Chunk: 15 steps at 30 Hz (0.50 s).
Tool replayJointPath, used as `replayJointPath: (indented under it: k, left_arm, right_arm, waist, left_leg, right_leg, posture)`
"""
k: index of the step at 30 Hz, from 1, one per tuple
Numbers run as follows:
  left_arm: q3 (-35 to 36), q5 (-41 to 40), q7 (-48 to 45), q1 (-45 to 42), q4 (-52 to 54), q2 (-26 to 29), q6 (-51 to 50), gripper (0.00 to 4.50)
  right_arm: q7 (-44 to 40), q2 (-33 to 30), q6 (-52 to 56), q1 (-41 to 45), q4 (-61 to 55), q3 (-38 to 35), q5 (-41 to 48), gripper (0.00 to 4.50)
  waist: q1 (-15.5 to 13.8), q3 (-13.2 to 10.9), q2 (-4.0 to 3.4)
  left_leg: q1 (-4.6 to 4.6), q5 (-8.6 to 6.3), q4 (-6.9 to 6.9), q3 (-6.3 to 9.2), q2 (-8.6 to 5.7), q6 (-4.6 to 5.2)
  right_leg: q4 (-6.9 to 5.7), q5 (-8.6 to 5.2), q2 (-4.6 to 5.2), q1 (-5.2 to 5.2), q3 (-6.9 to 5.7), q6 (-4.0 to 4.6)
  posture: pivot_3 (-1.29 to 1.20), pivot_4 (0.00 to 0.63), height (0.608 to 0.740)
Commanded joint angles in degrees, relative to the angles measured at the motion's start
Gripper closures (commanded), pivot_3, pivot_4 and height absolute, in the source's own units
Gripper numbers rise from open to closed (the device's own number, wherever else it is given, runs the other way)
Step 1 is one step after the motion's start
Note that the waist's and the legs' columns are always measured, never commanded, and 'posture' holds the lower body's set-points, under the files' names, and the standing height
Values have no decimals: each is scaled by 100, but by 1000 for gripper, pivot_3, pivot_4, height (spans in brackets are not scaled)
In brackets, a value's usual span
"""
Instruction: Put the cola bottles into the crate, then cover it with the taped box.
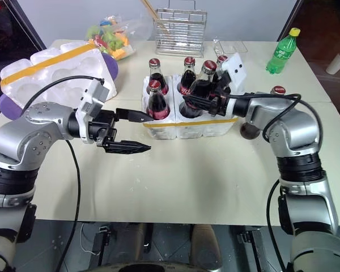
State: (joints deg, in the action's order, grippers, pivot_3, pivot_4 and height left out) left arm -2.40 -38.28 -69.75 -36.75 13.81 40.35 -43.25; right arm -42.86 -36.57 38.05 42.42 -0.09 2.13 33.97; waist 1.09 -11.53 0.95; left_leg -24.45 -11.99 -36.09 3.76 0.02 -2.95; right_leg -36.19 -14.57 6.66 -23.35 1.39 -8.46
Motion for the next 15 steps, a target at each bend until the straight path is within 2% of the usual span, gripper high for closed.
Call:
replayJointPath:
  k: [1,4,6,8,12,15]
  left_arm:
    - [168,-105,31,-7,178,47,105,0]
    - [156,-110,64,-46,171,14,109,0]
    - [127,-96,69,-85,144,-13,125,0]
    - [96,-80,71,-118,109,-37,140,0]
    - [60,-64,42,-148,70,-57,160,0]
    - [45,-64,19,-185,37,-63,160,0]
  right_arm:
    - [-145,253,-191,15,209,107,-205,1940]
    - [-21,440,-269,83,612,173,-559,1940]
    - [10,494,-293,129,717,174,-720,855]
    - [0,500,-344,131,645,133,-811,56]
    - [79,421,-150,-16,83,-195,-674,56]
    - [404,147,414,-472,-1065,-946,-221,56]
  waist:
    - [2,0,0]
    - [12,0,0]
    - [6,-1,-2]
    - [2,1,1]
    - [-2,0,0]
    - [-51,0,0]
  left_leg:
    - [1,0,0,0,0,0]
    - [4,0,0,0,0,0]
    - [3,0,1,1,0,0]
    - [3,0,1,1,0,0]
    - [3,0,-1,1,0,-1]
    - [1,0,1,3,0,-1]
  right_leg:
    - [-1,0,0,1,0,0]
    - [-2,0,0,2,0,0]
    - [-3,0,-1,1,0,1]
    - [-3,0,-1,1,0,1]
    - [-3,1,-1,2,0,0]
    - [-3,0,-1,1,-1,0]
  posture:
    - [0,150,739]
    - [0,150,739]
    - [0,150,739]
    - [0,150,739]
    - [0,150,739]
    - [0,150,739]
